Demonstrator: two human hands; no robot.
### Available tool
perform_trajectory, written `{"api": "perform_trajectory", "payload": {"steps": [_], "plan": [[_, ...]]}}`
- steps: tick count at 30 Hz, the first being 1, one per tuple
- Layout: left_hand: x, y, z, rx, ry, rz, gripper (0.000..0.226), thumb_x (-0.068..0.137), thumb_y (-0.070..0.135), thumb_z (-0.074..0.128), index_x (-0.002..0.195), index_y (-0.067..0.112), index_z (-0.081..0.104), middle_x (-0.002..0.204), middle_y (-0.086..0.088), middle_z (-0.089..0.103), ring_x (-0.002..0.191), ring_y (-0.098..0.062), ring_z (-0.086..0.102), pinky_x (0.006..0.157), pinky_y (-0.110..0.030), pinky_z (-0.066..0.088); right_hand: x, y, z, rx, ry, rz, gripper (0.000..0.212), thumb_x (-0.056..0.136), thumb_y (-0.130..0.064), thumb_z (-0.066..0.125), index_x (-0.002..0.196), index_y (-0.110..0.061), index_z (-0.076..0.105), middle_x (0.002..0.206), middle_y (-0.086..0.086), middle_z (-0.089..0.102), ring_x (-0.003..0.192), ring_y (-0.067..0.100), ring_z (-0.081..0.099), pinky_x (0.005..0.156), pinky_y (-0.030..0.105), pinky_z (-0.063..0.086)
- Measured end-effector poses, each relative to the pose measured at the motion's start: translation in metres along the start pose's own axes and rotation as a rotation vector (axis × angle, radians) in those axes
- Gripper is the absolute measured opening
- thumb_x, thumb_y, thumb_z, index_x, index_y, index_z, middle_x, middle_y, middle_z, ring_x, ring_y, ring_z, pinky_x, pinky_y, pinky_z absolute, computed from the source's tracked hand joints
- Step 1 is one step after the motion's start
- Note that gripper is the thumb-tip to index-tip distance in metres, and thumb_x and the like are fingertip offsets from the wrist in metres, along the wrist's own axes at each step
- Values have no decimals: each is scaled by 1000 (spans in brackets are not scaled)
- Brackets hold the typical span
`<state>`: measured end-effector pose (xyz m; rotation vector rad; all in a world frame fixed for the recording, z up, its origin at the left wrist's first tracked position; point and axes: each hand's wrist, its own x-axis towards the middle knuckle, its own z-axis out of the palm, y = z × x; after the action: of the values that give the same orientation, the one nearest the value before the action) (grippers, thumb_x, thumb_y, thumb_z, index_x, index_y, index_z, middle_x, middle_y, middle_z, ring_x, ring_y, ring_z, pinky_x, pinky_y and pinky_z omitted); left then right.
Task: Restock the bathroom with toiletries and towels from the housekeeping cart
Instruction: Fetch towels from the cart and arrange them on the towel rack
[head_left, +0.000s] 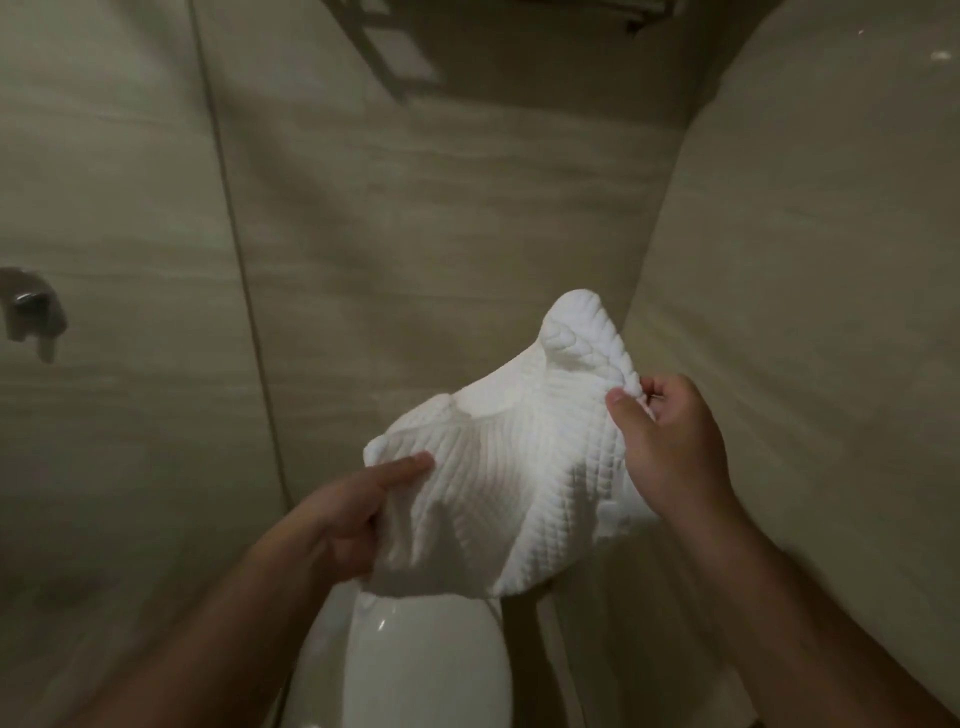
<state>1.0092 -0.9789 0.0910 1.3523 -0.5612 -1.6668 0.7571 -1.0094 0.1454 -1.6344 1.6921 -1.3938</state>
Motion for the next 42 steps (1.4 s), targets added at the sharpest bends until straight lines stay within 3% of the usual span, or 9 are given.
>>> {"api": "perform_trajectory", "payload": {"steps": [3, 11, 15, 20, 25, 30, 35, 38, 42], "plan": [[30, 28, 1, 53, -126, 3, 42, 85, 26, 72, 118, 0, 66, 107, -23, 73, 91, -36, 73, 77, -44, 56, 27, -18, 9, -50, 42, -74, 15, 95, -31, 63, 104, -21, 56, 91, -12, 61, 78, -4, 54, 58, 17, 36], [73, 120, 18, 44, -188, 345, 32, 91, 23, 66, 113, 0, 69, 100, -20, 75, 82, -29, 75, 68, -36, 57, 104, -70, 17, -95, 153, -220, 17, 95, -33, 64, 106, -22, 57, 97, -9, 66, 82, 2, 59, 61, 14, 37], [69, 180, 43, -7, -235, 519, 21, 94, 19, 65, 103, 0, 70, 85, -17, 75, 70, -24, 74, 53, -29, 57, 140, -105, 13, -21, 207, -274, 21, 95, -32, 65, 114, -27, 58, 104, -11, 66, 88, -1, 61, 65, 10, 41], [58, 246, 72, -23, -182, 730, 17, 93, 15, 67, 105, 3, 71, 95, -17, 76, 85, -28, 75, 72, -37, 59, 180, -149, 2, -67, 178, -416, 26, 92, -30, 65, 118, -27, 65, 96, -19, 66, 83, -7, 61, 60, 9, 43], [43, 306, 103, -32, -116, 916, 18, 91, 15, 69, 108, 10, 69, 97, -14, 77, 89, -30, 75, 78, -43, 60, 227, -189, -10, 6, 202, -549, 32, 94, -30, 66, 126, -24, 65, 102, -15, 68, 87, -10, 58, 64, 8, 41], [23, 358, 134, -53, -52, 1116, 5, 88, 17, 73, 93, 15, 74, 88, -8, 78, 86, -29, 75, 80, -48, 60, 274, -223, -33, 91, 320, -643, 30, 97, -26, 61, 128, -25, 62, 99, -15, 64, 78, -6, 55, 56, -2, 35], [-2, 409, 181, 15, -20, 1389, 13, 94, 22, 65, 107, 20, 70, 103, -7, 74, 94, -26, 71, 71, -36, 58, 327, -263, -63, 182, 419, -750, 31, 97, -25, 60, 128, -25, 62, 104, -13, 65, 89, 3, 59, 61, 5, 38], [-8, 435, 215, -31, 10, 1443, 23, 95, 28, 65, 116, 20, 64, 108, -4, 70, 98, -26, 68, 75, -41, 56, 362, -284, -77, 284, 435, -775, 27, 98, -25, 58, 125, -26, 64, 105, -12, 67, 92, 4, 62, 64, 12, 44], [-6, 469, 260, 12, 64, 1536, 7, 95, 32, 64, 101, 28, 64, 103, 0, 71, 95, -22, 67, 79, -40, 56, 407, -306, -92, 341, 446, -814, 29, 99, -24, 57, 127, -25, 63, 108, -10, 66, 96, 9, 62, 66, 15, 46]]}}
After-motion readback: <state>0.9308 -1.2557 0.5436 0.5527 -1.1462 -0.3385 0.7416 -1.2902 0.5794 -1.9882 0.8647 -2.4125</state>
